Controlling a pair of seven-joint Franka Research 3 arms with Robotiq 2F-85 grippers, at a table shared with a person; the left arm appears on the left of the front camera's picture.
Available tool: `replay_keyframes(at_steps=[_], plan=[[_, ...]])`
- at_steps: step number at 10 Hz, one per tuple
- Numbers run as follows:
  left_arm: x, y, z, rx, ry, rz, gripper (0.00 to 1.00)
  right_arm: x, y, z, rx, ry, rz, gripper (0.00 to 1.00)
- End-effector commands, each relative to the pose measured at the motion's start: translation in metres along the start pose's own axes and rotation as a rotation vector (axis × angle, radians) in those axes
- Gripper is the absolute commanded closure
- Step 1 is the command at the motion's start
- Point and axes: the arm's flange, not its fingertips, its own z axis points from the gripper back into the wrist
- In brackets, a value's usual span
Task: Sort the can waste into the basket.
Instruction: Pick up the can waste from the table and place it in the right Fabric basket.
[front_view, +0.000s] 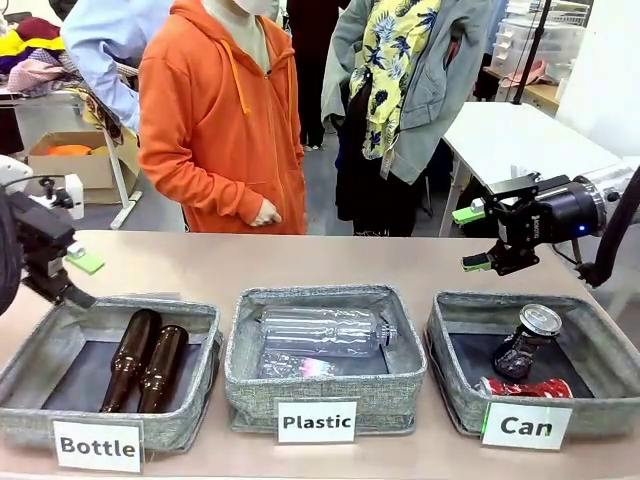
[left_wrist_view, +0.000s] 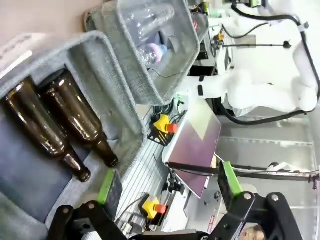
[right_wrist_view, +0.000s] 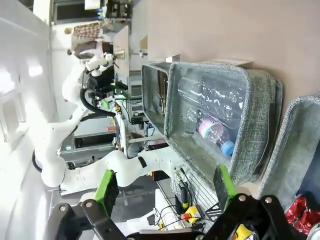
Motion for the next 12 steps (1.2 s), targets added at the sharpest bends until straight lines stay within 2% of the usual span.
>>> replay_keyframes(at_steps=[1, 12], plan=[[0.002, 0.0051, 0.0143, -0.005, 0.034, 0.013, 0.0, -0.0007, 0.0037, -0.0008, -0.003, -0.004, 0.012, 0.0], [0.002, 0.0051, 0.0143, -0.005, 0.034, 0.013, 0.0, -0.0007, 0.0037, -0.0008, -0.003, -0.004, 0.012, 0.0]])
